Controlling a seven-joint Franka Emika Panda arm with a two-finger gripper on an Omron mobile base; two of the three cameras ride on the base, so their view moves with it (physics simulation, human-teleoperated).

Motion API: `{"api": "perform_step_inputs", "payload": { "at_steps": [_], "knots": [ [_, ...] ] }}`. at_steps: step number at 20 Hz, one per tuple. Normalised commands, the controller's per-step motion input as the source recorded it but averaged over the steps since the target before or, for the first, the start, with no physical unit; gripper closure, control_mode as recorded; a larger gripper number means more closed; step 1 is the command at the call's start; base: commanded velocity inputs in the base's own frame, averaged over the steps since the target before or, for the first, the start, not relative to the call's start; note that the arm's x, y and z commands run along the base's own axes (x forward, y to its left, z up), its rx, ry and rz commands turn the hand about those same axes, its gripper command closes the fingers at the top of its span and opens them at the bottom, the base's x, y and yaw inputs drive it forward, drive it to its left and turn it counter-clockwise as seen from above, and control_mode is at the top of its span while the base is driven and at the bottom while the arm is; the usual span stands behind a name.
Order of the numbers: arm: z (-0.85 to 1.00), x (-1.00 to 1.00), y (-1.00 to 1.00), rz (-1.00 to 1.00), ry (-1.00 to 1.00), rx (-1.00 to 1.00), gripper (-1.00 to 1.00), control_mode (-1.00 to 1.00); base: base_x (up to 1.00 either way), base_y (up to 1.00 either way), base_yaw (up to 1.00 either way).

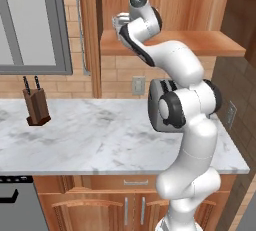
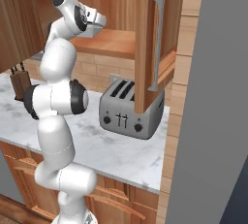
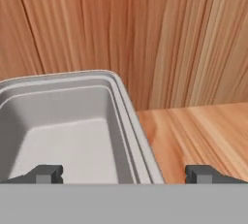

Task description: Retrieve the tupperware and aluminum foil from the cabinet and place them on the dining counter near the plate with steak and sweet potato to prepare for storing leftovers.

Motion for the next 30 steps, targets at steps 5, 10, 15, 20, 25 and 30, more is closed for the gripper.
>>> {"api": "perform_step_inputs", "payload": {
  "at_steps": [5, 10, 15, 20, 25, 30],
  "knots": [
    [-0.53, 0.00, 0.11, -0.09, 0.00, -0.02, 1.00, -1.00, 0.00, 0.00, 0.00],
    [-0.48, 0.00, 0.00, -0.08, -0.04, -0.03, 1.00, -1.00, 0.00, 0.00, 0.00],
    [-0.07, -0.27, 0.00, -0.11, -0.12, -0.04, 1.00, -1.00, 0.00, 0.00, 0.00],
    [0.02, -0.57, 0.00, -0.14, -0.16, -0.04, 1.00, -1.00, 0.00, 0.00, 0.00],
    [0.09, -0.90, -0.07, -0.15, -0.07, 0.00, 1.00, -1.00, 0.00, 0.00, 0.00],
    [0.23, -1.00, -0.40, -0.17, 0.00, 0.02, 1.00, -1.00, 0.00, 0.00, 0.00]
  ]
}}
